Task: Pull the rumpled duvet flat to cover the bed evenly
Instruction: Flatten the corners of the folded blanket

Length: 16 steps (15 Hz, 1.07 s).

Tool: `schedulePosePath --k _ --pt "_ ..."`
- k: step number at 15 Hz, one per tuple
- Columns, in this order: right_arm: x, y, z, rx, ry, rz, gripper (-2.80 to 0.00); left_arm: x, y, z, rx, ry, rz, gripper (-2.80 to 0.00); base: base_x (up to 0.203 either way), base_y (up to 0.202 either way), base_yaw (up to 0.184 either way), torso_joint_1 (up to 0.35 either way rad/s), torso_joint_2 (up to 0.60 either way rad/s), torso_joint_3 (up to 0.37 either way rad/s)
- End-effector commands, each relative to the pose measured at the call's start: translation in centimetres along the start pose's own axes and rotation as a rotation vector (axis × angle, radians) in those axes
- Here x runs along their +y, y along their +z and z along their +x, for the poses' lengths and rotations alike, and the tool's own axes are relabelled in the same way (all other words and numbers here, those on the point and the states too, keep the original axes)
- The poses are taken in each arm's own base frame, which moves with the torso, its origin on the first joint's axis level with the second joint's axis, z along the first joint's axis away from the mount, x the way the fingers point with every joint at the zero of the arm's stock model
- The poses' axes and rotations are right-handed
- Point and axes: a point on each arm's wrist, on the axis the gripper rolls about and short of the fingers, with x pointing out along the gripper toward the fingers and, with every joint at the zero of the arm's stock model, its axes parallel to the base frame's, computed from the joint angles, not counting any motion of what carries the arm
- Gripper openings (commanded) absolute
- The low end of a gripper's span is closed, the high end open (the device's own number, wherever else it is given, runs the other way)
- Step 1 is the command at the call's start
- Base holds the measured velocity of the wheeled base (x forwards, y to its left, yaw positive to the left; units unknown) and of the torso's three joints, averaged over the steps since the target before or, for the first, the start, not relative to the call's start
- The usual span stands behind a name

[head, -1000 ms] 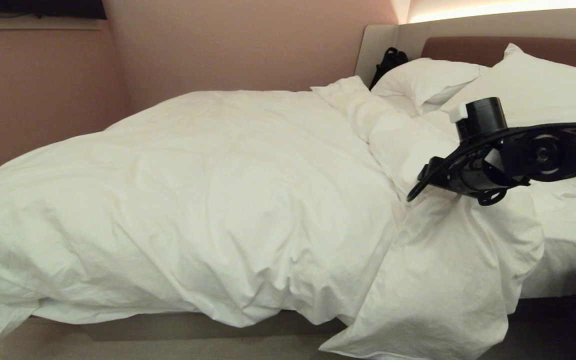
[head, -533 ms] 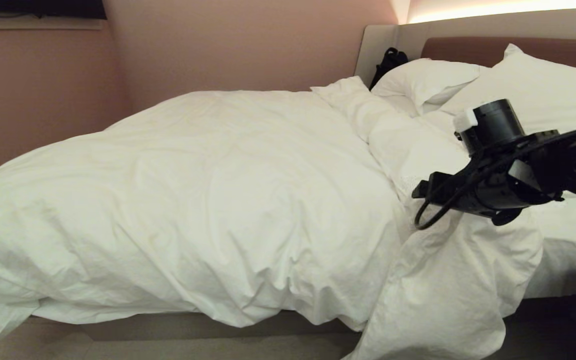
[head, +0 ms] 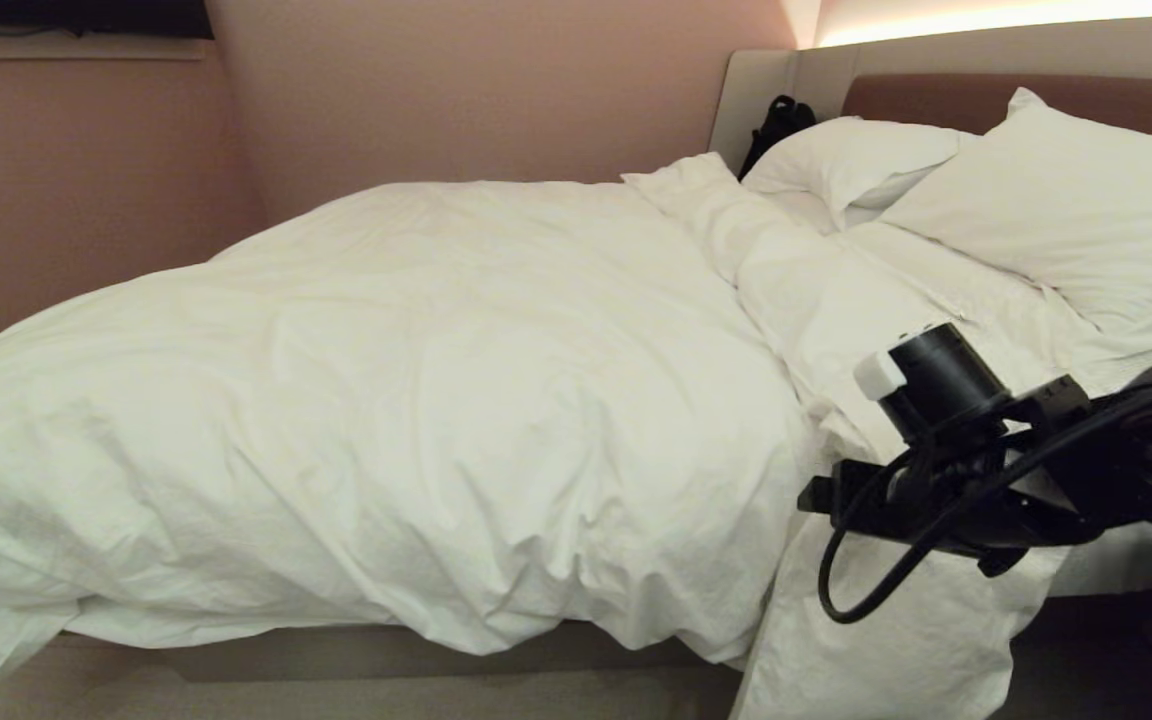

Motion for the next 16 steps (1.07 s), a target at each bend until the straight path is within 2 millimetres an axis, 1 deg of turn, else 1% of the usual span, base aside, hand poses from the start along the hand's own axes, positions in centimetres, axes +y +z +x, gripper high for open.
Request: schedulePosePath --k 1,2,4,9,13,15,16 --pt "-0.1 -1.2 0.0 0.026 -0.007 0.007 0.00 0.0 0.0 0.0 -0.001 0.000 0.001 -2.80 0.000 0.000 0.000 0.000 0.00 0.000" --pt "-0.2 -1.6 0.2 0.039 -0.013 0.002 -2.80 0.0 0.0 0.0 -0.001 0.002 0.001 -2.80 0.000 0.000 0.000 0.000 0.00 0.000" --pt "-0.2 -2.5 1.2 0.049 -0.022 -0.007 -2.80 0.0 0.0 0.0 -0.001 0.000 0.001 -2.80 0.000 0.000 0.000 0.000 0.00 0.000" --pt "0.1 -4.6 4.8 0.083 -0.063 -0.035 -2.80 0.0 0.0 0.0 -0.001 0.000 0.002 -2.80 0.000 0.000 0.000 0.000 0.00 0.000" --pt "0.4 -7.2 7.5 0.111 -0.077 -0.069 -2.80 0.0 0.0 0.0 -0.002 0.001 0.002 -2.80 0.000 0.000 0.000 0.000 0.00 0.000" --pt "0.6 -7.8 8.5 0.109 -0.075 -0.073 -2.80 0.0 0.0 0.0 -0.002 0.001 0.002 -2.80 0.000 0.000 0.000 0.000 0.00 0.000" --pt "0.7 -7.9 8.5 0.107 -0.070 -0.076 -2.80 0.0 0.0 0.0 -0.001 0.000 0.002 -2.80 0.000 0.000 0.000 0.000 0.00 0.000"
